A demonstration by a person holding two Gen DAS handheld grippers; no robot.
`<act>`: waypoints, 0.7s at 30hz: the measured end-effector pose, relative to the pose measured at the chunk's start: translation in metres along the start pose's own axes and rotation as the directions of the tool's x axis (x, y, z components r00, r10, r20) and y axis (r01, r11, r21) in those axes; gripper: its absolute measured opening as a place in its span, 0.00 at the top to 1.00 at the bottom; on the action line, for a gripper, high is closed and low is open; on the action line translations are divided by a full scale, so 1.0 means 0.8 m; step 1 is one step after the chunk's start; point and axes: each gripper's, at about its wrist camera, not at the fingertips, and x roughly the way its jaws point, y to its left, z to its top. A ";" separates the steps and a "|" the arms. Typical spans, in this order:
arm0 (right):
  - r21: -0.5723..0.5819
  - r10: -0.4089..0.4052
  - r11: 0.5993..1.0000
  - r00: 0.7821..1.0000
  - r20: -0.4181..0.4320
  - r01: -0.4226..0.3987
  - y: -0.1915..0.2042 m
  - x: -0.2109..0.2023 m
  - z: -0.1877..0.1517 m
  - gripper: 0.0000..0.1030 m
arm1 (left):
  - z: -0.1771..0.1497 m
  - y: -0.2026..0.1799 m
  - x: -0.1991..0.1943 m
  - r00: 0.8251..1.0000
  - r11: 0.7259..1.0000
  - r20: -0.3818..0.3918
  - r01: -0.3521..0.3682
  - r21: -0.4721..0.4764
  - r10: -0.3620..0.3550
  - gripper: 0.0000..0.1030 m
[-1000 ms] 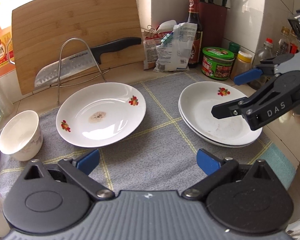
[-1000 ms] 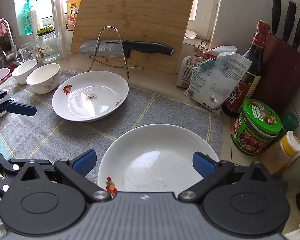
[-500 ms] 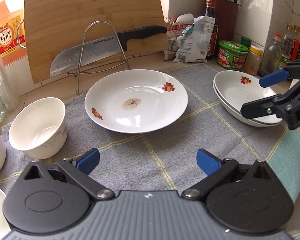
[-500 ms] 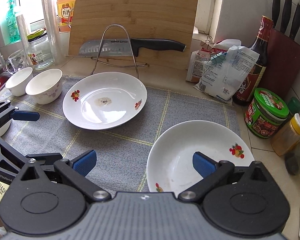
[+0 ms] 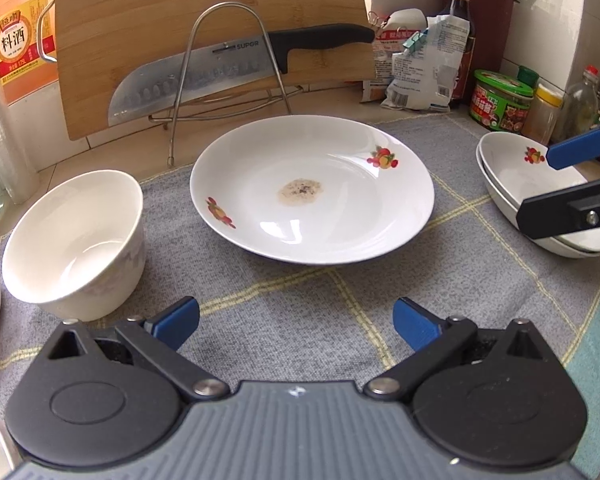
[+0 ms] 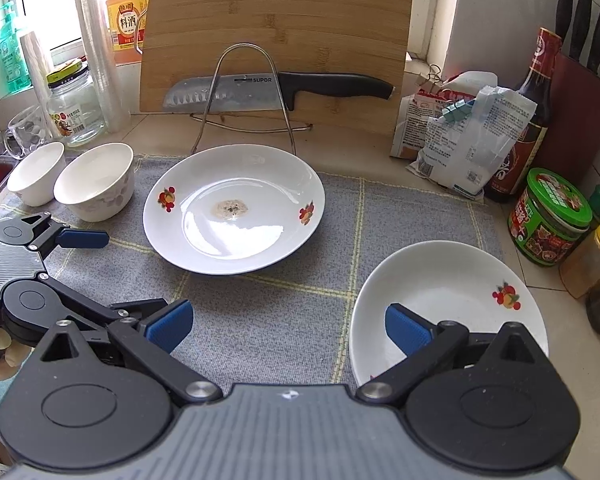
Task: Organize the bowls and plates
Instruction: 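Reach the right tool to the rim of the stained fruit-print plate and close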
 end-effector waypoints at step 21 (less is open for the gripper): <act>-0.138 0.154 0.976 0.984 -0.089 -0.166 -0.028 0.111 0.068 0.00 | 0.021 -0.013 0.045 1.000 1.000 0.020 0.001 0.009 -0.001 0.00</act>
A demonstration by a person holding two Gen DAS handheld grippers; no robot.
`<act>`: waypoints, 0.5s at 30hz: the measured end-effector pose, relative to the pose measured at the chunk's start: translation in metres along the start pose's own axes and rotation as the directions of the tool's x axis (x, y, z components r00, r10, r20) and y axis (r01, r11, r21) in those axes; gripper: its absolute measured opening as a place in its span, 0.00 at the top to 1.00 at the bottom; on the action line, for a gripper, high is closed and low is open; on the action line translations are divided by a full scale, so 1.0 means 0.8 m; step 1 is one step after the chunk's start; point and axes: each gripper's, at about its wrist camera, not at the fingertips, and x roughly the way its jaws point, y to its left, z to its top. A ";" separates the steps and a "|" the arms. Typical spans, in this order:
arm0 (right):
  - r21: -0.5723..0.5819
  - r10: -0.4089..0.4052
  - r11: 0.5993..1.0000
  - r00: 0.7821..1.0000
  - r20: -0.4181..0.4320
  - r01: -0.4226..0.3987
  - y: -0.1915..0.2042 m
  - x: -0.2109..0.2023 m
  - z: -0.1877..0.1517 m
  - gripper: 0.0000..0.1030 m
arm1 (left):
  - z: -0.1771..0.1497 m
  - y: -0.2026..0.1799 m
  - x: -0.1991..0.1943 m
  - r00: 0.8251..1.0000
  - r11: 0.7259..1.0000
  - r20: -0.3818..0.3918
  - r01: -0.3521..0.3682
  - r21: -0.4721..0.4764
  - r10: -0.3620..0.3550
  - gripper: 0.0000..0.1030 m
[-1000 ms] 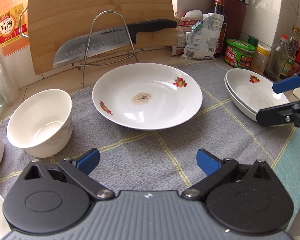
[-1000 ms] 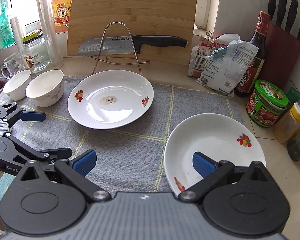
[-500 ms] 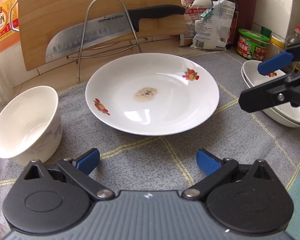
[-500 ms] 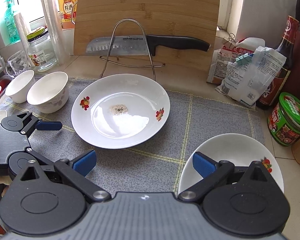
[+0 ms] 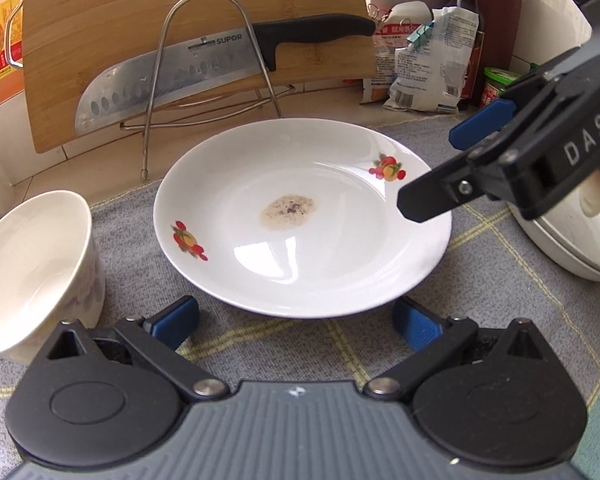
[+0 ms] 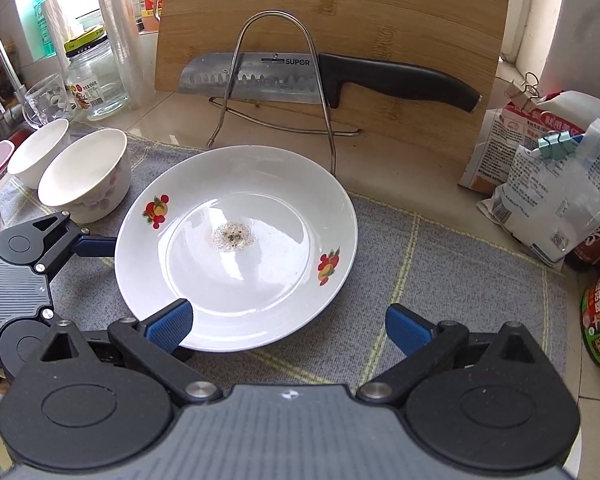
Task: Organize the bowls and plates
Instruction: 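Reach the right tool to the rim of the stained fruit-print plate and close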
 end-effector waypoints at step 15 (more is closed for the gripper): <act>-0.046 0.136 0.989 0.988 -0.074 -0.140 -0.035 0.068 0.067 0.00 | 0.000 -0.001 0.000 1.000 1.000 0.007 -0.004 -0.004 0.004 0.00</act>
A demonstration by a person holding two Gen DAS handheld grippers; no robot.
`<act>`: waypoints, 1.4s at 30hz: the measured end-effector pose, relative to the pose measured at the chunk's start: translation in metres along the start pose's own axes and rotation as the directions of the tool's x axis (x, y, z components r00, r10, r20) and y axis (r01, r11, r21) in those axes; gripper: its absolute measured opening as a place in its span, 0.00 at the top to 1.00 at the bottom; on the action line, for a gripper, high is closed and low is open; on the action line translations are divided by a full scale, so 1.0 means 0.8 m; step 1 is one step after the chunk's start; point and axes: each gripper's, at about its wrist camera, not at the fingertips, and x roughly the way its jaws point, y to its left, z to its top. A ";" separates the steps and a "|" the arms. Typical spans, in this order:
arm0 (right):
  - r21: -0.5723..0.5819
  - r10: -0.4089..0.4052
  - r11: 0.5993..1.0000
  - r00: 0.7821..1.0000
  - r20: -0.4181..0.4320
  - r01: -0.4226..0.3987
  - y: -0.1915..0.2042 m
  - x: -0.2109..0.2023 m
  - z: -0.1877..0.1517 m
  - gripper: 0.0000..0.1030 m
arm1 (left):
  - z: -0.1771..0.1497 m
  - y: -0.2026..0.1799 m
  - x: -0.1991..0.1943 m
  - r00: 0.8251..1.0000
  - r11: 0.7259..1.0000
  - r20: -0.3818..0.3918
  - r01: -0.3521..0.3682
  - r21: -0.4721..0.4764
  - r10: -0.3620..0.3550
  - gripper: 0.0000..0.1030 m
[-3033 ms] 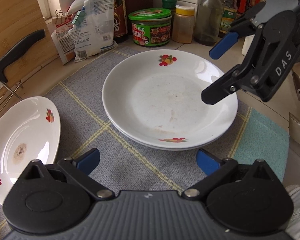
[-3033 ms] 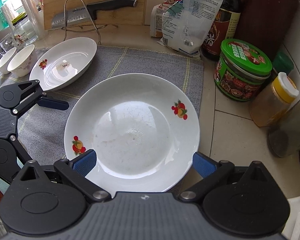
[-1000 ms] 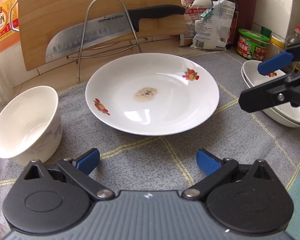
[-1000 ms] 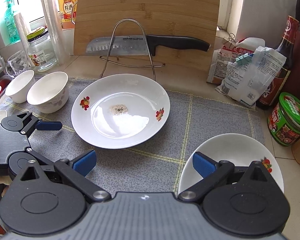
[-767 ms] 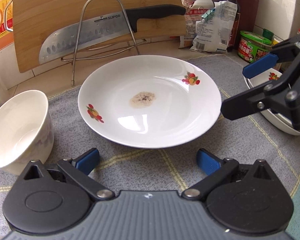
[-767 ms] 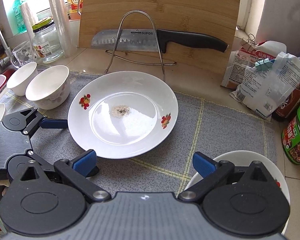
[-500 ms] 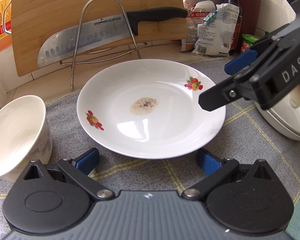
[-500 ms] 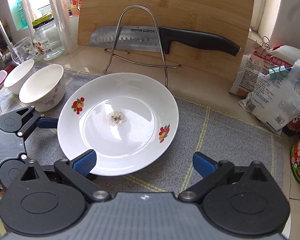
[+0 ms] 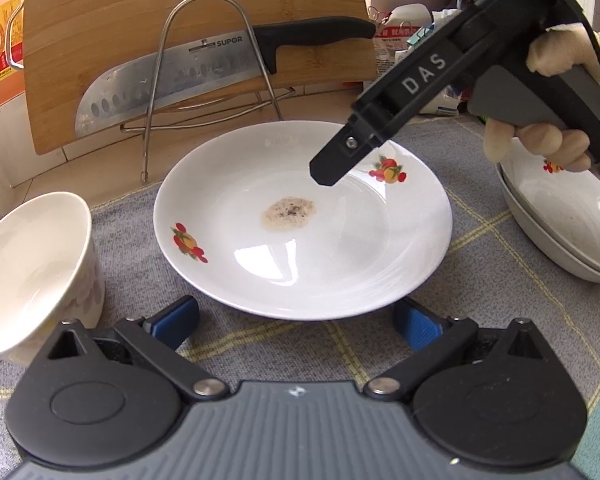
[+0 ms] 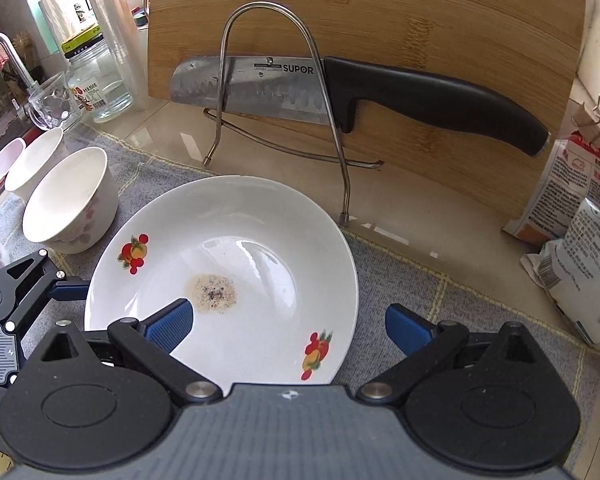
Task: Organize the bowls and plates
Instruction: 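Reach the right tool to the rim of the stained fruit-print plate and close, then lift the stained plate with the right tool and carry it toward the stack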
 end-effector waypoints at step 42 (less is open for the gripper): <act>-0.054 0.257 0.962 0.954 -0.152 -0.268 -0.014 0.058 0.059 0.00 | 0.003 -0.002 0.001 0.999 0.998 0.051 0.014 0.067 -0.017 0.00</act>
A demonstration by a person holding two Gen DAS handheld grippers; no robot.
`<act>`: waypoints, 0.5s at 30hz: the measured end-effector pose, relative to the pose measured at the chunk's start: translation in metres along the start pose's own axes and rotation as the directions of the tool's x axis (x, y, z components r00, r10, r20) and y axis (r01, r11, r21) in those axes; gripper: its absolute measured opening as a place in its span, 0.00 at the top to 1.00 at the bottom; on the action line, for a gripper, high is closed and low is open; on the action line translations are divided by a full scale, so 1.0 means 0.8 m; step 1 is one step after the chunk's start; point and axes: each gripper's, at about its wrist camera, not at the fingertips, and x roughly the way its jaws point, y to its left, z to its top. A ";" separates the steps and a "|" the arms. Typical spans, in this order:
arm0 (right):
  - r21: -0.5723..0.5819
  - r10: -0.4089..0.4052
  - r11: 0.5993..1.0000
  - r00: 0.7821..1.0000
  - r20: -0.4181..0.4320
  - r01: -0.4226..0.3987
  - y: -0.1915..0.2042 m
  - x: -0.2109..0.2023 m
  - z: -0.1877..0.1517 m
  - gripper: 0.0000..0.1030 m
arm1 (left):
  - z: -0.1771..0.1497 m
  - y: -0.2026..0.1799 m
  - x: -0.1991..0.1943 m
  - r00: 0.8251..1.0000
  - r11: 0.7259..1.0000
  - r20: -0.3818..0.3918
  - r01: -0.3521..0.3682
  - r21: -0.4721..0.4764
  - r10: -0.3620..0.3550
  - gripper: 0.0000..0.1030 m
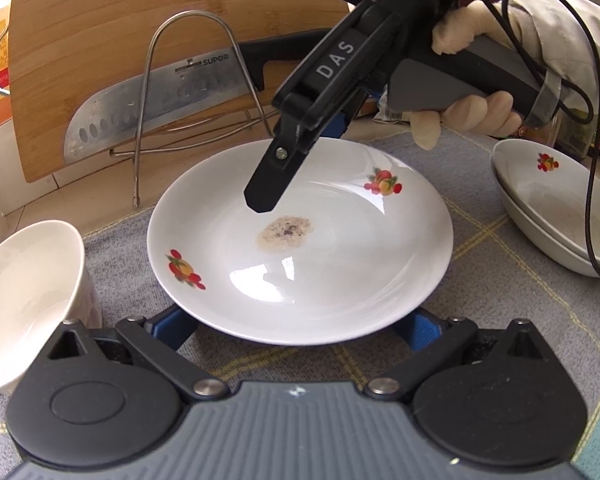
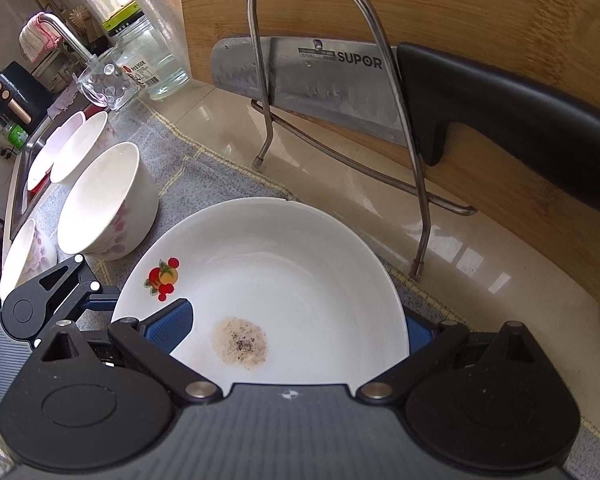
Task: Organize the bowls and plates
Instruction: 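Lift the stained plate with the right tool and carry it toward the stack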
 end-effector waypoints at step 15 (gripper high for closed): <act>-0.012 -0.009 1.000 1.000 -0.008 0.009 0.004 0.006 0.010 0.00 | 0.000 -0.002 -0.003 1.000 1.000 -0.003 0.000 0.000 0.000 0.00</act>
